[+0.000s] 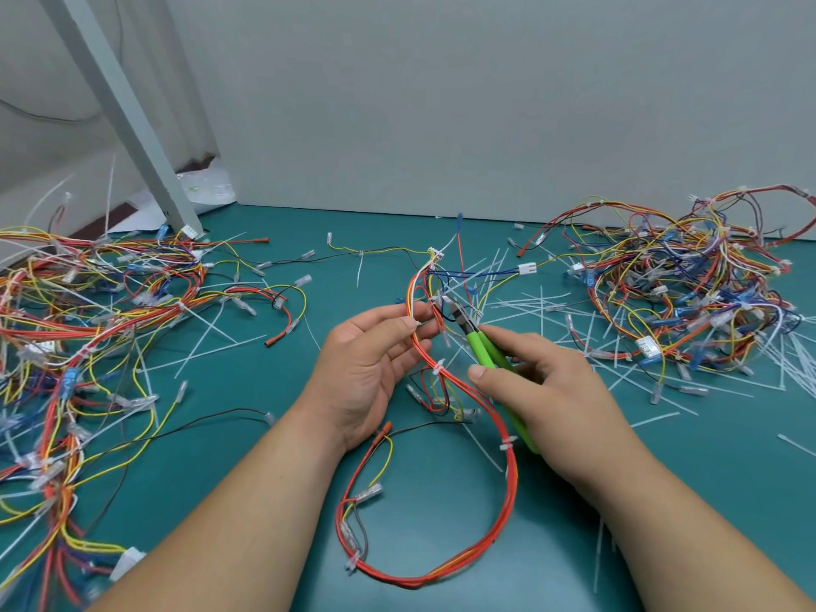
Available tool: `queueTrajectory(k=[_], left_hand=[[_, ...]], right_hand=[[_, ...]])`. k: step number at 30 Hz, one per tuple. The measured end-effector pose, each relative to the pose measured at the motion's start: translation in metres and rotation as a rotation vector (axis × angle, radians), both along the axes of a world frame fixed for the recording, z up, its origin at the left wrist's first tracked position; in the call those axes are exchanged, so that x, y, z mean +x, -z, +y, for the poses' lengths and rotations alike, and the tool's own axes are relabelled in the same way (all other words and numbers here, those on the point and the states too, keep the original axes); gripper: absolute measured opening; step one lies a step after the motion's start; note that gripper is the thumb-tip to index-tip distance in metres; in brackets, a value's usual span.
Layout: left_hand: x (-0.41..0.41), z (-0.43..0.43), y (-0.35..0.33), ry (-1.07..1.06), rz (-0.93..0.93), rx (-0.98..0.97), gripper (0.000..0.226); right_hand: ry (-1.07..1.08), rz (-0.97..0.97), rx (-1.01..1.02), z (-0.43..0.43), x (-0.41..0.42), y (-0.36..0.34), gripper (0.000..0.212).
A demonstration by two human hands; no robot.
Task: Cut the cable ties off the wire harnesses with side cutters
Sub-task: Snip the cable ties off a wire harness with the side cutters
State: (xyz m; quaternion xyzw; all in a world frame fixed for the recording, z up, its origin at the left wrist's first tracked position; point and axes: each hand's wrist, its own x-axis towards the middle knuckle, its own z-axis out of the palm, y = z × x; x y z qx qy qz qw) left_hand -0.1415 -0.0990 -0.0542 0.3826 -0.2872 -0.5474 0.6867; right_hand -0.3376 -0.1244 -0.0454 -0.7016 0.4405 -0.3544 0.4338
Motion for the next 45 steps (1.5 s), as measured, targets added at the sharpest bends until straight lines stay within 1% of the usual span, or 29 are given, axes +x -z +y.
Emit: queueTrajectory(k=[2,5,8,12,19,22,27,30,34,39,42,45], left_hand=[[-0.0006,0.0006,-0.0003,0.006,-0.013,0.002,0.019],[-0.0012,0.0010,-0.0011,0.011,-0.025,0.002,0.019],[-0.0016,0.0011,-0.0018,0.014,-0.033,0.001,0.019],[-0.0017,0.0020,-0.0029,0.018,-0.028,0.004,0.018],[-0.0008,0.0031,-0.0046,0.020,-0.013,0.009,0.019],[-0.0011,0.0034,-0.0043,0.024,-0.011,0.005,0.019],[-0.0006,0.0029,-0.0035,0.029,-0.008,0.001,0.018],[-0.0004,0.0027,-0.0037,0.029,-0.007,0.005,0.018],[-0.0003,0.0023,-0.0035,0.023,-0.003,0.010,0.019],[0.0004,0.0016,-0.0025,0.025,-0.012,0.009,0.019],[0.0010,0.0011,-0.0011,0.020,-0.007,0.008,0.018],[0.0021,0.0001,0.0000,0.014,0.004,0.008,0.018]], right_hand=[[-0.008,-0.031,0.035,-0.0016,-0.0021,-0.0010,0.060],[-0.003,-0.009,0.041,-0.0012,-0.0021,-0.0015,0.056],[0.005,0.021,0.004,-0.0006,-0.0003,0.0011,0.048],[0.014,-0.004,-0.005,0.0006,0.0010,0.0024,0.046],[-0.005,0.018,-0.055,0.0010,0.0036,0.0046,0.030],[-0.006,0.025,-0.071,0.0011,0.0037,0.0057,0.029],[-0.017,0.026,-0.067,-0.0001,0.0034,0.0078,0.032],[-0.024,0.004,-0.046,-0.0010,0.0036,0.0080,0.031],[-0.038,-0.010,-0.033,0.0006,0.0051,0.0065,0.023],[-0.034,-0.020,-0.021,0.0015,0.0044,0.0065,0.022],[-0.041,-0.084,0.047,0.0031,0.0049,0.0068,0.020],[0.007,-0.158,0.079,0.0037,0.0058,0.0045,0.020]])
